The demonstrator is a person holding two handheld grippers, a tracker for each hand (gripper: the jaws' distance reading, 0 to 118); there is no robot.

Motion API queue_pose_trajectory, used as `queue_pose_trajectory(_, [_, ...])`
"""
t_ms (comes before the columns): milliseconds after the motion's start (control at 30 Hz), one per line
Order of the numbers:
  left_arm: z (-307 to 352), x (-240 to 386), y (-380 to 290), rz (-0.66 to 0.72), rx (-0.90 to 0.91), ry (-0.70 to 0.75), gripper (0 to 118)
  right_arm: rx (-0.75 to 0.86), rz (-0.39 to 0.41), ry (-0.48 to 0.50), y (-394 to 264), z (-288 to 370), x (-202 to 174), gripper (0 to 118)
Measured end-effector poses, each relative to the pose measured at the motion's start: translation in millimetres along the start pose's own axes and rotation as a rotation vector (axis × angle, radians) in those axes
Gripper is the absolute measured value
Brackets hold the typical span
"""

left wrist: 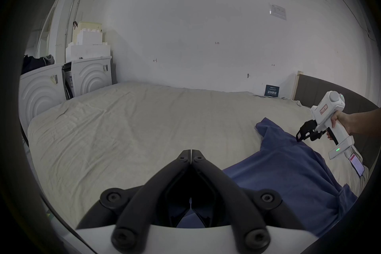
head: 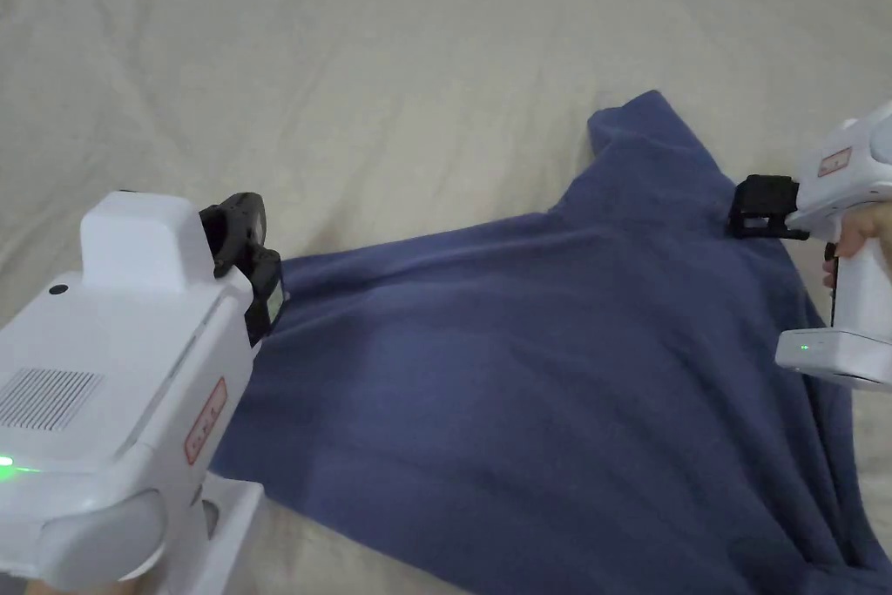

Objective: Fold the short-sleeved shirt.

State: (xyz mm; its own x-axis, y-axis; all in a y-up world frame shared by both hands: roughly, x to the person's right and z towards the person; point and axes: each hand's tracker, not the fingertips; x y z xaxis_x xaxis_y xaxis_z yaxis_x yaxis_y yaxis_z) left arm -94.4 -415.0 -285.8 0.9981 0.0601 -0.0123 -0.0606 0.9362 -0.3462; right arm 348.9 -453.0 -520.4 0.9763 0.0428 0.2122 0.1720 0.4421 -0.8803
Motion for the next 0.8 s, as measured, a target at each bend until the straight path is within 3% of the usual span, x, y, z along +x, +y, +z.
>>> queue_pose_trajectory(200, [-11, -4, -10, 0.000, -0.029, 0.013, 0, -0.029, 0.003, 0.021, -4, -18, 1, 83])
queue_pose_trajectory(333, [-13, -5, -11, 0.021, -0.045, 0.019, 0, -0.027, 0.022, 0.066, -2, -14, 1, 51])
queue_pose_trajectory(400, [-15, -4, -12, 0.027, -0.059, 0.024, 0, -0.005, 0.076, 0.041, 1, -7, -1, 3])
queue_pose_trajectory(533, [-18, -9, -10, 0.066, -0.103, 0.020, 2, 0.000, 0.075, 0.067, 1, 7, 0, 3])
queue_pose_trajectory(633, [-24, -24, -2, 0.122, -0.168, 0.025, 27, 0.017, 0.070, 0.073, 1, 19, 2, 3])
queue_pose_trajectory(700, [-28, -39, 10, 0.175, -0.221, 0.020, 69, 0.037, 0.054, 0.102, 1, 29, 2, 3])
queue_pose_trajectory(767, [-32, -53, 23, 0.214, -0.259, 0.025, 99, 0.054, 0.068, 0.094, 2, 38, -1, 3])
queue_pose_trajectory(800, [-36, -62, 30, 0.224, -0.284, 0.037, 107, 0.062, 0.082, 0.089, 3, 42, -3, 3])
